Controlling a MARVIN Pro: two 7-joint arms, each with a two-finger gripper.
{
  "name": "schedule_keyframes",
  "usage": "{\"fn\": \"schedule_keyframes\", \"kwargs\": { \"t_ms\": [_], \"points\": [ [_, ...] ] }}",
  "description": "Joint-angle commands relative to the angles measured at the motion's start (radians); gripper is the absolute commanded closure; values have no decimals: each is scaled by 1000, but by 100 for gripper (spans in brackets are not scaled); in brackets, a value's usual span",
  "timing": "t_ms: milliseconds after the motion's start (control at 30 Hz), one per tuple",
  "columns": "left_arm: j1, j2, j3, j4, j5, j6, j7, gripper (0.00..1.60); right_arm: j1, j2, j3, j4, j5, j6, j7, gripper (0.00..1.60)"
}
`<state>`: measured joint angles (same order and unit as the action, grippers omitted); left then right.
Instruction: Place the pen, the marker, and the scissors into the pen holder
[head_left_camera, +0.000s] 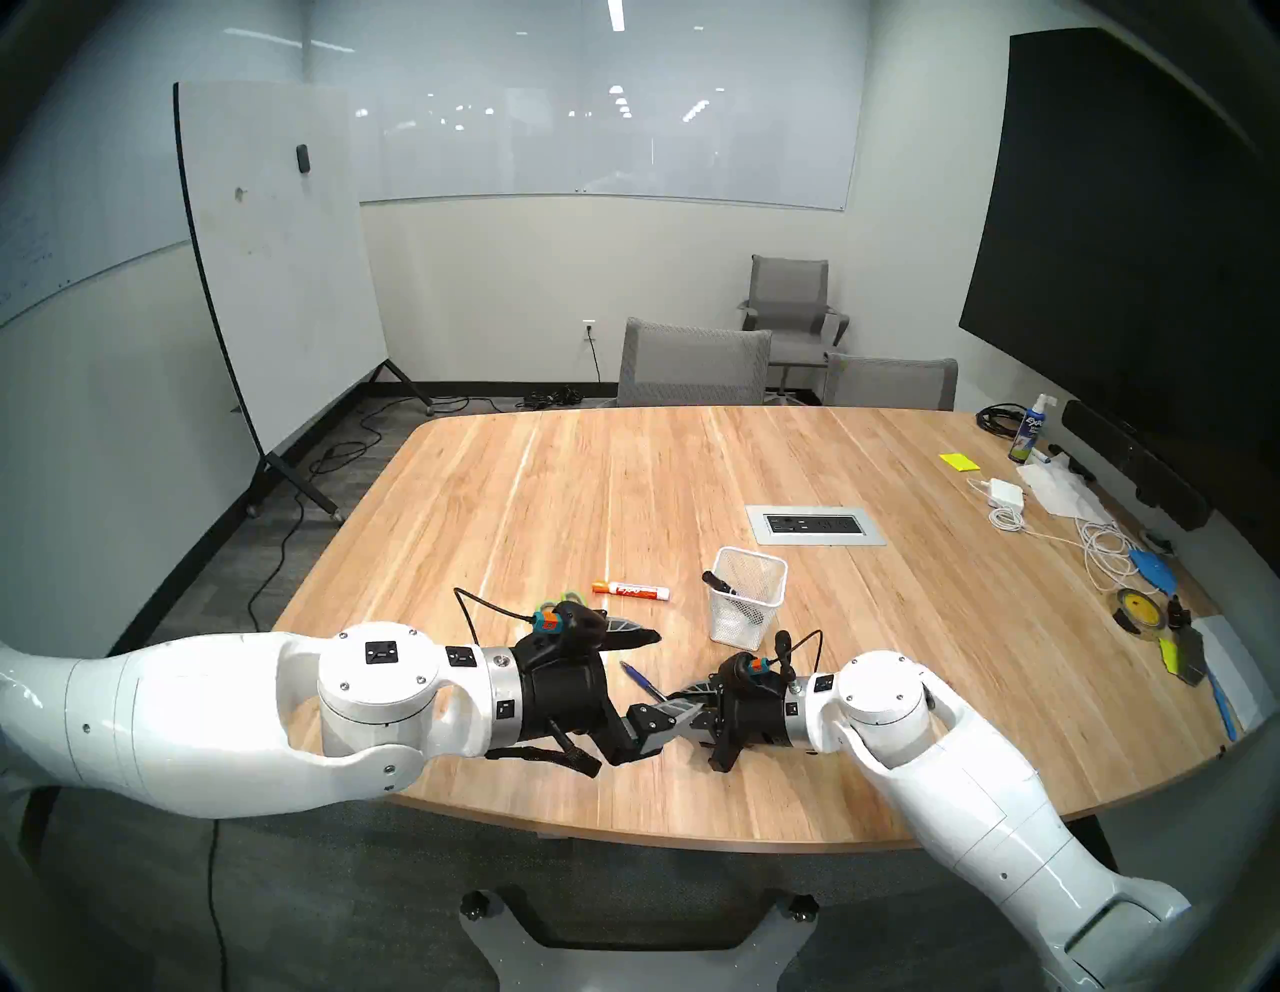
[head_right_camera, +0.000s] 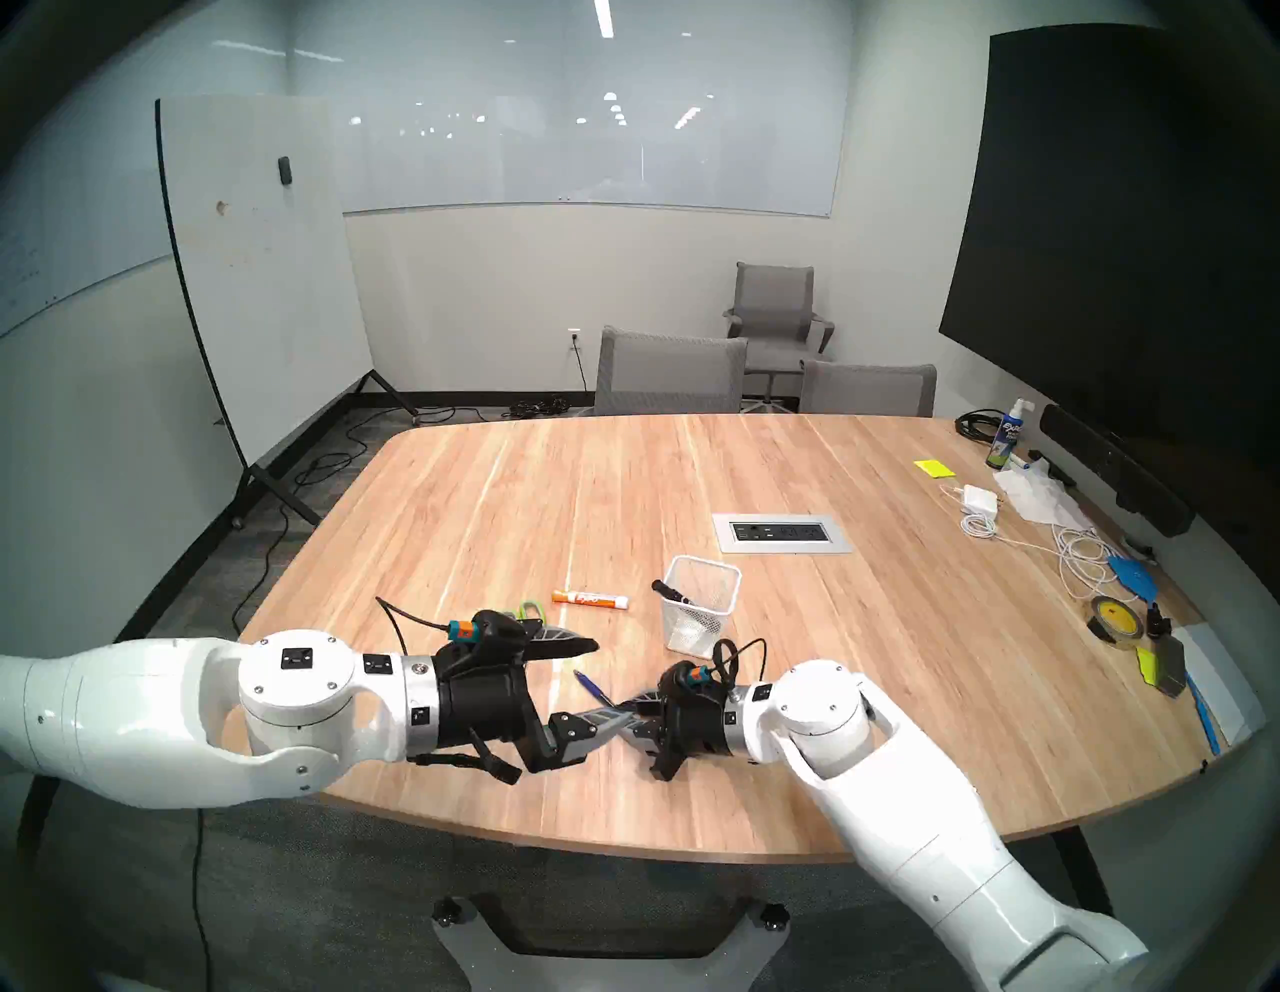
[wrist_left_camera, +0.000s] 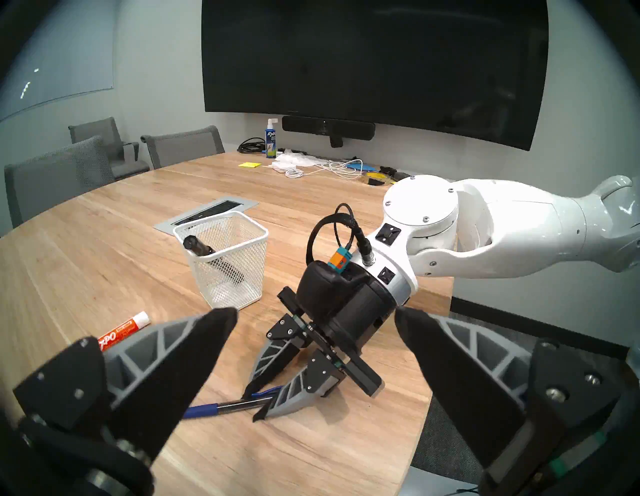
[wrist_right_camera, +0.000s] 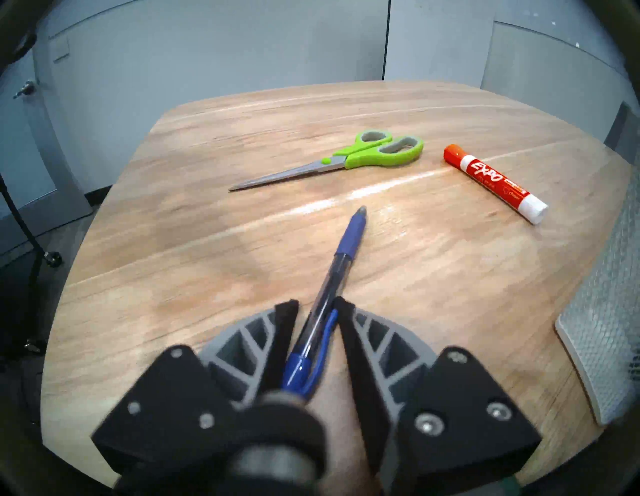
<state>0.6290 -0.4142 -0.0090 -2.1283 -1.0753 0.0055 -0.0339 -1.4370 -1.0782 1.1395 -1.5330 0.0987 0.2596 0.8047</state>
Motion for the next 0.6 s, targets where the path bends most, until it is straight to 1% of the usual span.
{"fn": "schedule_keyframes", "kwargs": {
  "t_ms": [0, 67, 100, 133, 167, 200, 233, 300, 567],
  "points": [
    [-8, 0, -10, -7, 2, -9, 2, 0, 1, 2, 7, -1, 5, -1, 1, 80],
    [-8, 0, -10, -7, 2, -9, 2, 0, 0, 4, 8, -3, 5, 1, -1, 83],
    [-8, 0, -10, -7, 2, -9, 2, 0, -1, 5, 9, -4, 4, 2, -1, 92],
    [-8, 0, -10, -7, 2, -9, 2, 0, -1, 6, 9, -5, 4, 2, -1, 115],
    [-8, 0, -10, -7, 2, -9, 2, 0, -2, 7, 10, -5, 4, 3, -1, 123],
    [-8, 0, -10, -7, 2, -9, 2, 0, -2, 8, 11, -5, 4, 3, 0, 136],
    [-8, 0, -10, -7, 2, -9, 2, 0, -2, 9, 11, -5, 4, 3, 1, 141],
    [-8, 0, -10, -7, 2, -9, 2, 0, -2, 11, 13, -3, 6, 3, 5, 160],
    [-8, 0, -10, -7, 2, -9, 2, 0, -2, 34, 29, -2, 20, -10, 24, 160]
  ]
}}
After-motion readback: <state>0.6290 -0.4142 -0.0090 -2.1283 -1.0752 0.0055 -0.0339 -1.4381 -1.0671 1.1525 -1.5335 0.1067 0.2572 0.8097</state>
